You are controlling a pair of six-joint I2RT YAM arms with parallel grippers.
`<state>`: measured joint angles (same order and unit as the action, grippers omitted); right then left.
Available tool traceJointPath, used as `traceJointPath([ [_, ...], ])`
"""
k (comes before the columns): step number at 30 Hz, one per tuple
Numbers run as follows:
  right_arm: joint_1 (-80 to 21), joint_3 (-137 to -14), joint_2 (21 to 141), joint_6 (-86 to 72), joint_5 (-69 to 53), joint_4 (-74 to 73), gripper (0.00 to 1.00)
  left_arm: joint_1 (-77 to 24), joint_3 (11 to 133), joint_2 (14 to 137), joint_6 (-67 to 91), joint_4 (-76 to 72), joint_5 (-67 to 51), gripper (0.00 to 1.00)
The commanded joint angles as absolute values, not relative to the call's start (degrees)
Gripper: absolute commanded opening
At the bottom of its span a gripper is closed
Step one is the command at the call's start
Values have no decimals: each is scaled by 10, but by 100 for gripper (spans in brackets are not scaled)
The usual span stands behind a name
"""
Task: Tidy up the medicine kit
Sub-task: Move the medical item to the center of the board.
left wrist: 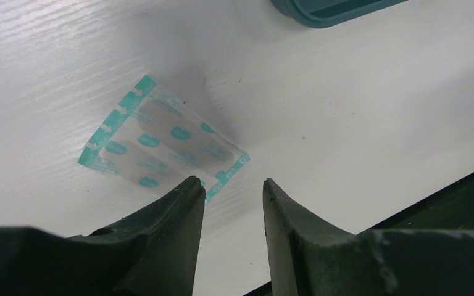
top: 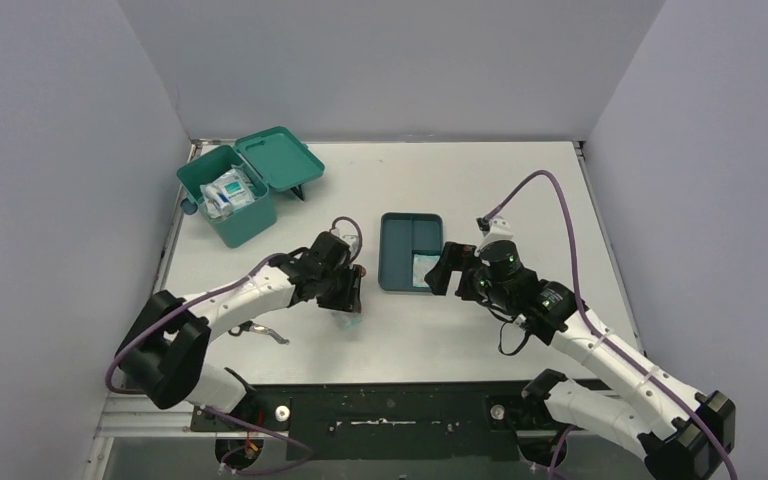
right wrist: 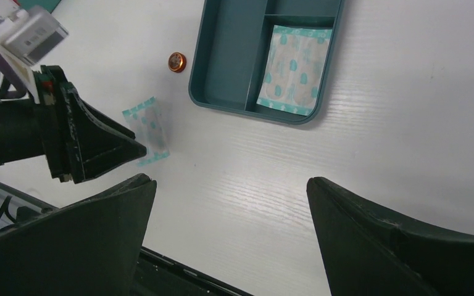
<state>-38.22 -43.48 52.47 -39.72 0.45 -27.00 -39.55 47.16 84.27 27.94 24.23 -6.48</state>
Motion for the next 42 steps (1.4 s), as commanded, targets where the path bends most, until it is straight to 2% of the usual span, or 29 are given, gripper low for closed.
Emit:
traceJointPath([
  [1, -380, -422, 501, -409, -26, -251, 100, -378, 483, 792, 295, 225, -52, 39],
  [8, -382, -396, 516, -427, -54, -213, 99, -276, 439, 769, 267, 202, -76, 40],
  [12, -389, -381, 513, -435, -56, -197, 99, -254, 437, 788, 246, 206, -75, 41],
  [28, -405, -397, 549, -435, -37, -192, 99, -284, 412, 869, 260, 121, -157, 42],
  [34, -417, -388, 557, -446, -45, -159, 99, -312, 373, 873, 315, 28, -216, 40],
  [42, -456, -370, 581, -473, -31, -117, 98, -320, 419, 849, 306, 65, -224, 40],
])
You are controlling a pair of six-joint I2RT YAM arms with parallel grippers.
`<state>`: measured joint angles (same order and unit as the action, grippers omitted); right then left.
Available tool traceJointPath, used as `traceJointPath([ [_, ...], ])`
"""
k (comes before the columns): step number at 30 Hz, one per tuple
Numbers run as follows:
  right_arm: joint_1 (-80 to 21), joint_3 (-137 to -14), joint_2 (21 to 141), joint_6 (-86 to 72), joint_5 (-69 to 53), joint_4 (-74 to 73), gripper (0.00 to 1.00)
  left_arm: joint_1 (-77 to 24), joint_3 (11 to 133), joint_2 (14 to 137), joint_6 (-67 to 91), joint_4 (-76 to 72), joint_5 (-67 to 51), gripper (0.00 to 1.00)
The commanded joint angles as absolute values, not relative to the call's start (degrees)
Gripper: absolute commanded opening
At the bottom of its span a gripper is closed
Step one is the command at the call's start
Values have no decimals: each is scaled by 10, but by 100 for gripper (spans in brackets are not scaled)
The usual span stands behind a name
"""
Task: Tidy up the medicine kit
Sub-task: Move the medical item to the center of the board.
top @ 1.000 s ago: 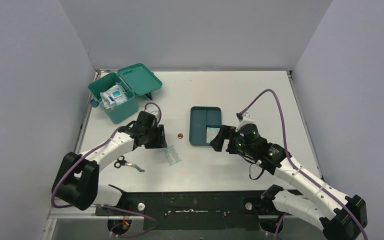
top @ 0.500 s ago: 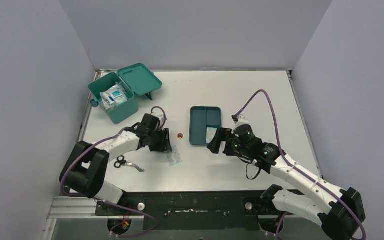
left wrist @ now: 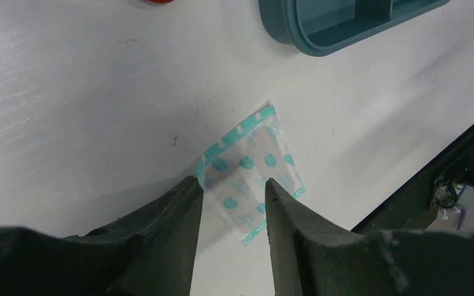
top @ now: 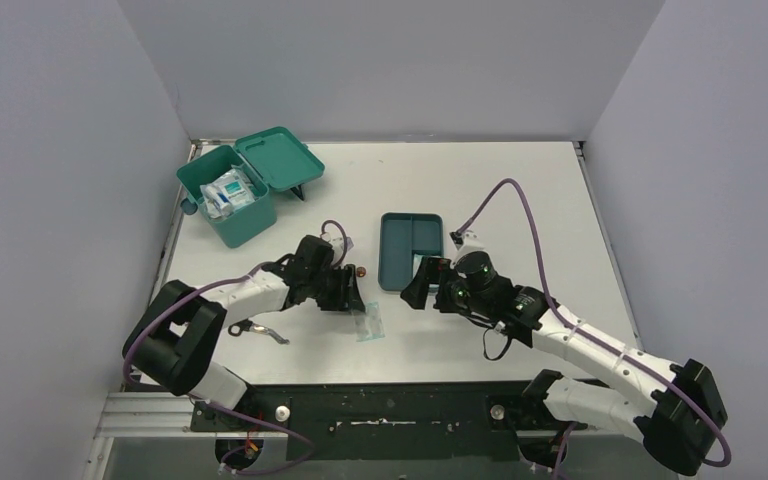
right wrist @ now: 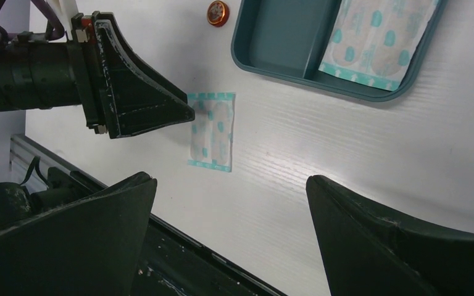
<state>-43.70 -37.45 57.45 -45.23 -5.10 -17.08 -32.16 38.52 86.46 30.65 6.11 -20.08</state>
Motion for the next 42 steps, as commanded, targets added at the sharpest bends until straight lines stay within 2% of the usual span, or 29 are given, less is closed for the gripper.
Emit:
traceJointPath([
  [1, -460, -370, 584, -475, -28, -115, 98, -318, 423, 844, 304, 73, -223, 40],
  [12, -475, -377, 566, -458, -18, -135, 100, -292, 411, 780, 305, 114, -185, 49],
  [22, -478, -368, 588, -485, -5, -126, 100, -266, 382, 749, 305, 97, -212, 50],
  [28, -481, -371, 618, -482, -28, -90, 100, -258, 396, 752, 306, 77, -202, 44],
  [31, -482, -381, 642, -480, -29, -79, 98, -257, 420, 777, 299, 72, -211, 37],
  [34, -482, -395, 659, -482, -30, -65, 92, -257, 432, 799, 295, 61, -235, 29],
  [40, -483, -374, 684, -501, -20, -18, 63, -259, 414, 800, 306, 43, -251, 16],
  [42, -483, -372, 700, -501, -22, -13, 57, -261, 406, 799, 316, 31, -262, 12],
])
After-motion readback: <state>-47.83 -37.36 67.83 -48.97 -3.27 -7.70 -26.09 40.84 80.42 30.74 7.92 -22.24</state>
